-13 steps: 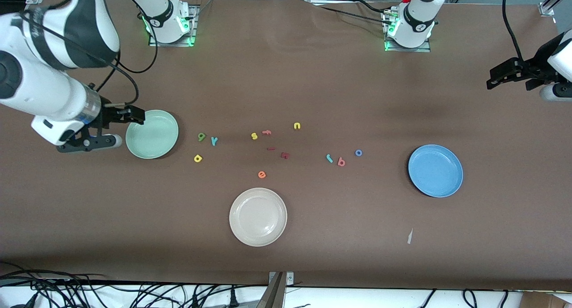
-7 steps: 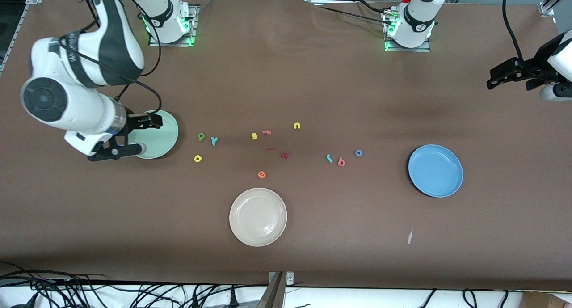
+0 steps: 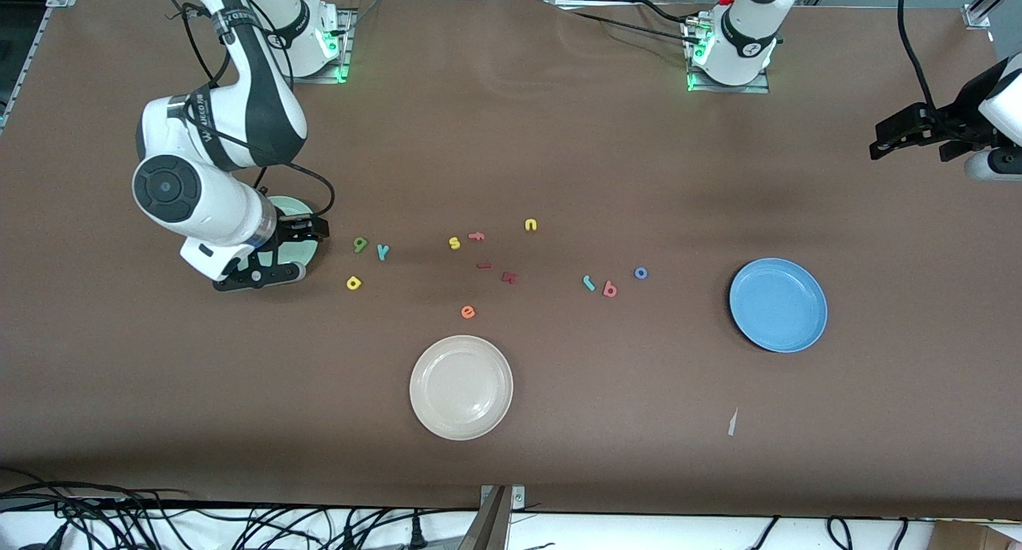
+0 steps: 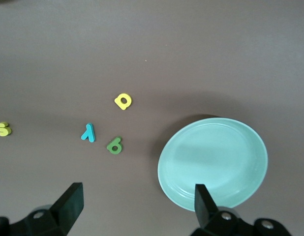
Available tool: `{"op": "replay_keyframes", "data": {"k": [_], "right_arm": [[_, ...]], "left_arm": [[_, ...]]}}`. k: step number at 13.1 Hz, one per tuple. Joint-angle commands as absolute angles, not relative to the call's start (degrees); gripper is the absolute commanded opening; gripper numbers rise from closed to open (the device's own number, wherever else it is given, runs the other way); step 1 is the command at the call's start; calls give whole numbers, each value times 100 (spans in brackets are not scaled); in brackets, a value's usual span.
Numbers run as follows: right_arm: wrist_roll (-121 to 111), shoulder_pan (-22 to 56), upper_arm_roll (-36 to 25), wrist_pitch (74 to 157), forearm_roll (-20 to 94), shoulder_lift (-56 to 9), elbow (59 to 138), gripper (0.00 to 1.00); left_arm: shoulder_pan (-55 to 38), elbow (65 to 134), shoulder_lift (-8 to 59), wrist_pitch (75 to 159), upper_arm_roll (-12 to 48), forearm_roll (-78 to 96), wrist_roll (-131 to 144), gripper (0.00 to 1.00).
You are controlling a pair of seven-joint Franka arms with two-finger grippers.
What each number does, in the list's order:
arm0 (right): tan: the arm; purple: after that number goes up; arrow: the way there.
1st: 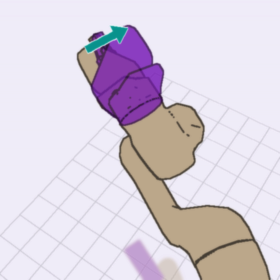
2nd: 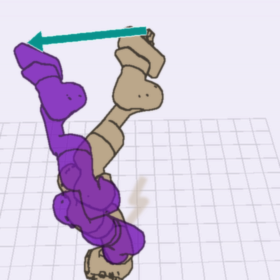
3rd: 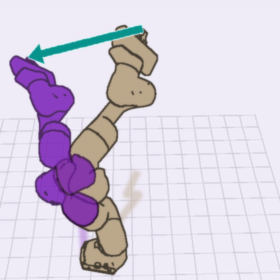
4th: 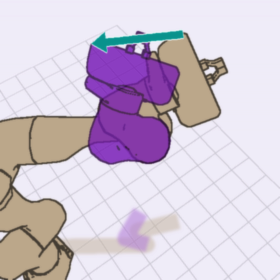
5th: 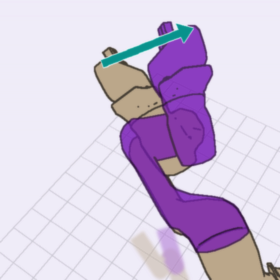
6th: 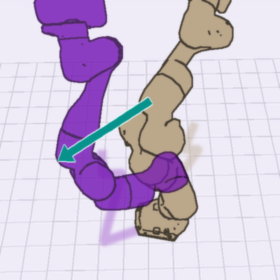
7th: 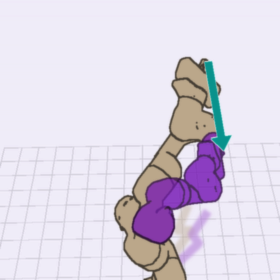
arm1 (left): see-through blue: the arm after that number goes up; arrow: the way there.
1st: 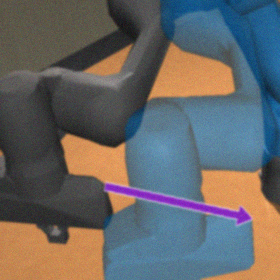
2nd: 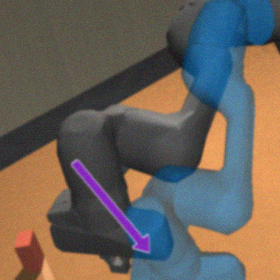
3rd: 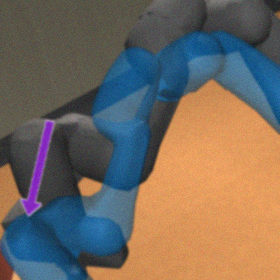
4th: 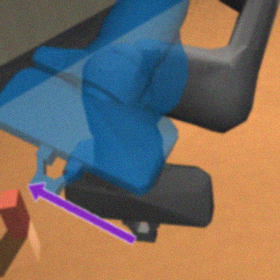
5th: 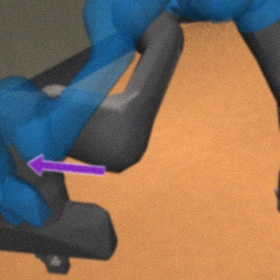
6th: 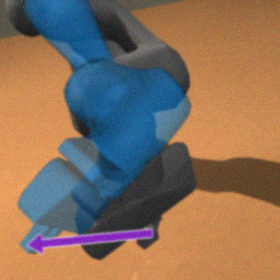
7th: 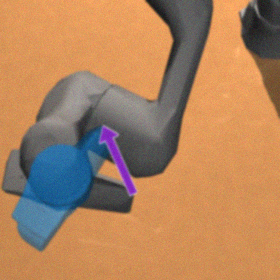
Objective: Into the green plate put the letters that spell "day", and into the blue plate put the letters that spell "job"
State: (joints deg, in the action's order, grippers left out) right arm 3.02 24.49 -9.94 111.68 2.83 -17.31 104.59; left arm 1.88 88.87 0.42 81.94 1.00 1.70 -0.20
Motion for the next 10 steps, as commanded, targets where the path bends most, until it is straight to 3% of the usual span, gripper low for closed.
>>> {"op": "replay_keyframes", "data": {"k": [1,10], "right_arm": [[675,2461,-783,11766,352,-1371,11187,100],[1046,2452,-291,13472,360,-1511,12216,100]], "left_arm": [[220,8965,-44,8253,114,237,26,100],[220,8965,-44,8253,114,237,26,100]]}}
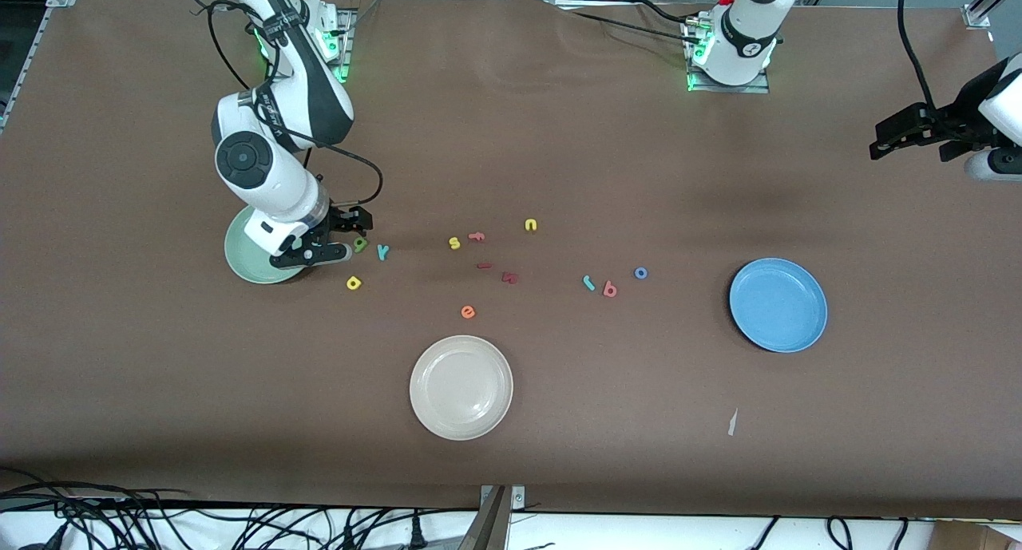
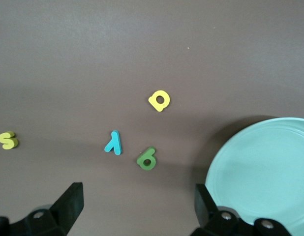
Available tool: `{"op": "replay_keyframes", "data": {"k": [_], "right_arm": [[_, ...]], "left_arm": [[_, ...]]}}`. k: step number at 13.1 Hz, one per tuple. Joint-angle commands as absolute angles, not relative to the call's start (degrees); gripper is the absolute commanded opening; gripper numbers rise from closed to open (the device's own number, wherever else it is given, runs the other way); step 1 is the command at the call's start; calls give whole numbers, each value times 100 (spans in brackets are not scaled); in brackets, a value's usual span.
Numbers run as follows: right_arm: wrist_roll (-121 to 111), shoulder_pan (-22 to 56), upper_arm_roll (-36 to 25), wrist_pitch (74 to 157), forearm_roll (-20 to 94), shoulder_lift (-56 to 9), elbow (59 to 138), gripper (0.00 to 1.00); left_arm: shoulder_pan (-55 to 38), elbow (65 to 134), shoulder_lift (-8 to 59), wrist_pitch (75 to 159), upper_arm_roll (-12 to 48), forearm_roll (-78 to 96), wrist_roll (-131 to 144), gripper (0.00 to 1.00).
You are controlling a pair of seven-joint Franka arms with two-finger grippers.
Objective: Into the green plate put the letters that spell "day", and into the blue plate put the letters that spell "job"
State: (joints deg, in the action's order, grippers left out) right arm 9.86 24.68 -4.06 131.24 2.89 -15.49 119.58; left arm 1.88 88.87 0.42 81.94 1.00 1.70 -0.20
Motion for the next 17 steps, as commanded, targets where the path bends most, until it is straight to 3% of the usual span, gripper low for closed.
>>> {"op": "replay_keyframes", "data": {"k": [1,11,14,17], "right_arm": [[1046,2452,-255,13682,360,-1564,12321,100],[1108,2461,96,14299,606,-2355,12313,97],[1029,2452,167,14449,580,-2513,12278,88],[810,2452,176,14449,571,-2689,12191,70]], "left_arm": [[220,8965,-44,8253,114,237,26,100],[220,8965,-44,8253,114,237,26,100],[220,8965,-44,8253,114,237,26,100],[220,8956,-44,8253,123,237,26,100]]}}
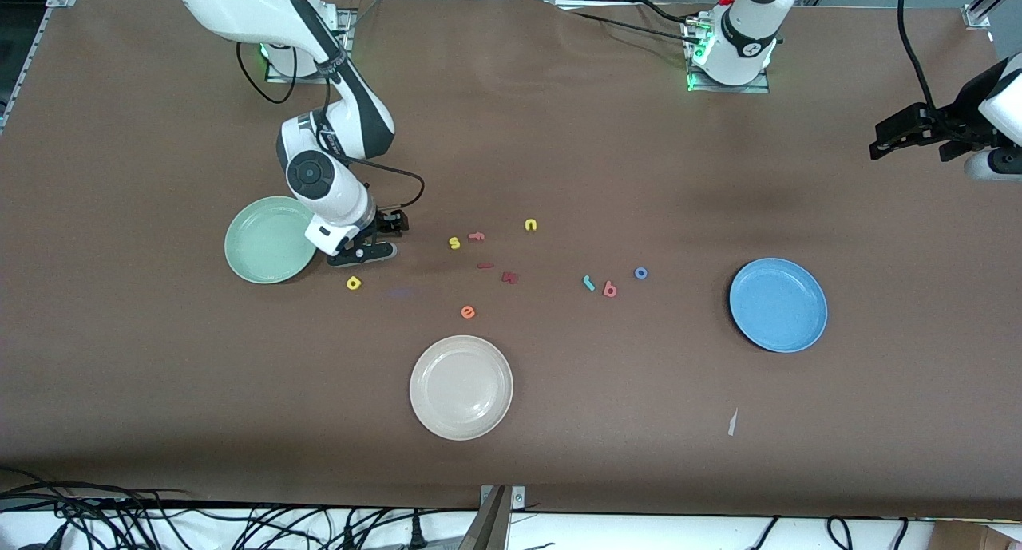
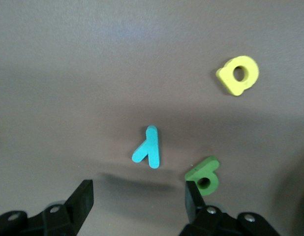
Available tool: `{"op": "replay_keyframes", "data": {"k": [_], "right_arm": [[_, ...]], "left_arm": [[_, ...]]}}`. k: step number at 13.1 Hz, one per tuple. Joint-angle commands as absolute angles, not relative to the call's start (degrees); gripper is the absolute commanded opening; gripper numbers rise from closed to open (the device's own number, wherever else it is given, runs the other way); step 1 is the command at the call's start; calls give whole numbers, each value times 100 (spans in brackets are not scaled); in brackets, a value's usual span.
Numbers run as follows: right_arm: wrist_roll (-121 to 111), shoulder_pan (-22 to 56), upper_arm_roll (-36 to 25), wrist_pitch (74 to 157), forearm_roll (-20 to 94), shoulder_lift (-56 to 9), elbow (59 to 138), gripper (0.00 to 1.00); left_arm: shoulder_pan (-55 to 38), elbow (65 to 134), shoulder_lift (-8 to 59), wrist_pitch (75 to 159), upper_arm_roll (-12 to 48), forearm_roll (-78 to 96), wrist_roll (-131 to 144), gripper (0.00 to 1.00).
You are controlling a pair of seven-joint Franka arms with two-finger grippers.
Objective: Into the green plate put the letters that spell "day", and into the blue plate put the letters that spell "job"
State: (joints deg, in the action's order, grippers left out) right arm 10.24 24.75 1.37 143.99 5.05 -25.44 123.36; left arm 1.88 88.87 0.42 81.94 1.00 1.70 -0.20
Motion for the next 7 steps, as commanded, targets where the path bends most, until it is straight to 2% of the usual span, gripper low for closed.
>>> {"op": "replay_keyframes", "data": {"k": [1,4,7], "right_arm": [[748,2452,176,14449,580,-2689,12138,68],[634,2452,185,14440,571,-2724,12085,59],[361,2443,185,14440,580,-2742,12050,57]], "left_arm": [[220,8956,-44,8253,123,237,26,100],[220,8956,-44,8253,123,229,18,100],[193,8860,8,8253,123,211,-53,100]]}}
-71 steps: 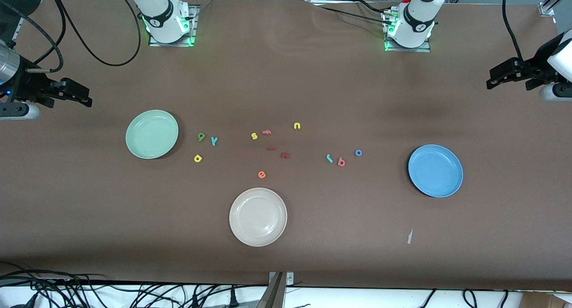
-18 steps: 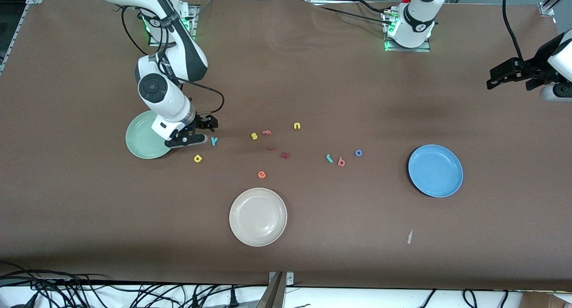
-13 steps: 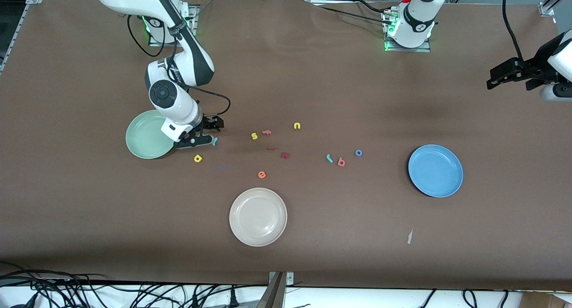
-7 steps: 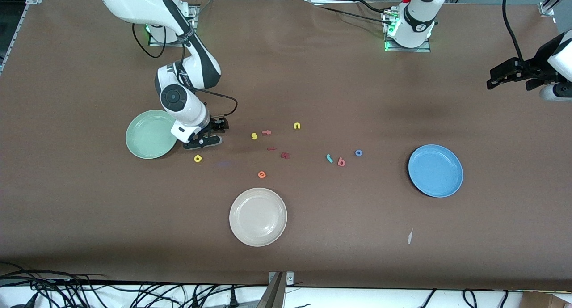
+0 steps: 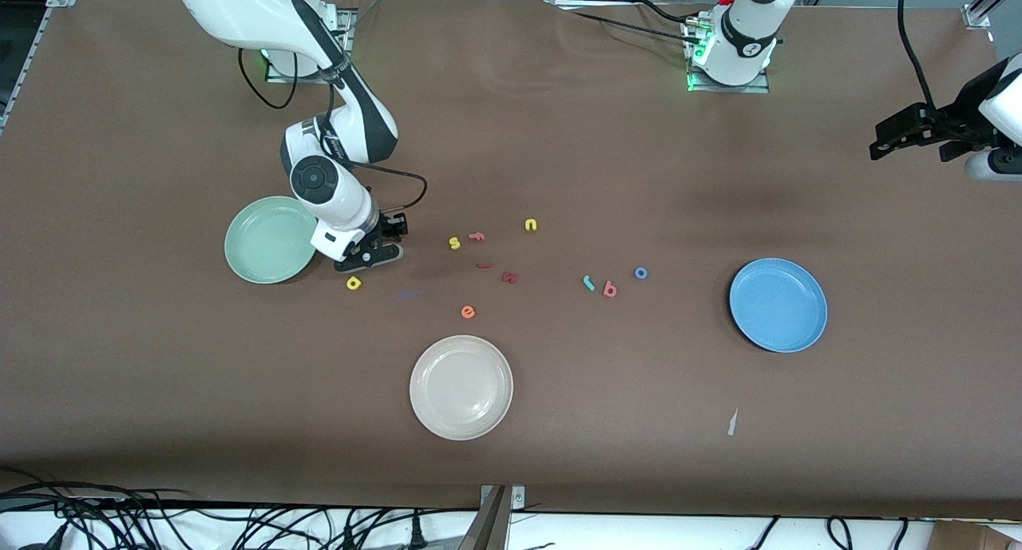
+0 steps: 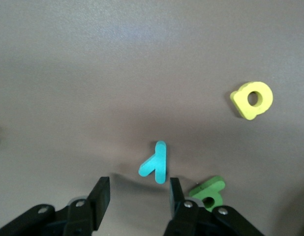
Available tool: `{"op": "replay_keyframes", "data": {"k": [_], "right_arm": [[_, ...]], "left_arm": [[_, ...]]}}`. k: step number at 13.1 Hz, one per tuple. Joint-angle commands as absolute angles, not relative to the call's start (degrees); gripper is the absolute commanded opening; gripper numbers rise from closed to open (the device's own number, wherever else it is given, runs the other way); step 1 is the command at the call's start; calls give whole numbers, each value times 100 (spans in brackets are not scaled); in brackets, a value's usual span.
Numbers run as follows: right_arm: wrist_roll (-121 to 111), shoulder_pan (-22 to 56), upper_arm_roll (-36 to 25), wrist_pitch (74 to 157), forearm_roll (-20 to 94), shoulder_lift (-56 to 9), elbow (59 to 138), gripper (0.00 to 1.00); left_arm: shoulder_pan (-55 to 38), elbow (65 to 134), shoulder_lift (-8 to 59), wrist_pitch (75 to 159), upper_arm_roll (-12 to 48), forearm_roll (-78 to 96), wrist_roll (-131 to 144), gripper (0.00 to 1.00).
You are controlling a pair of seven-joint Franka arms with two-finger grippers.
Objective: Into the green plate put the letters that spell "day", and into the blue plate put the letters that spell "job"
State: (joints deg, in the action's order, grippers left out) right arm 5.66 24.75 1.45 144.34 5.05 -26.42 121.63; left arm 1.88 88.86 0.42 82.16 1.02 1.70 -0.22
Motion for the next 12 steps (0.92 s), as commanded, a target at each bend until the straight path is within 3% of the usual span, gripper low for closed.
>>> {"op": "replay_keyframes", "data": {"k": [1,5,7,12], "right_arm": [[352,2443,185,14440,580,-2777,12050,56],[229,2435,176,14440,580,-2830,12050,49],[229,2435,184,14441,580,-2856,12041,36],[229,2435,176,14449,571,-2856,12041,20]], "left_arm": [[141,8851,26,8244,123,202,-53,100],[62,8859,402,8349,220,211,-53,100],[-26,8973,946,8473,220,229,-53,100],[-412,9000,1466,9191,202,229,-351,99]]}}
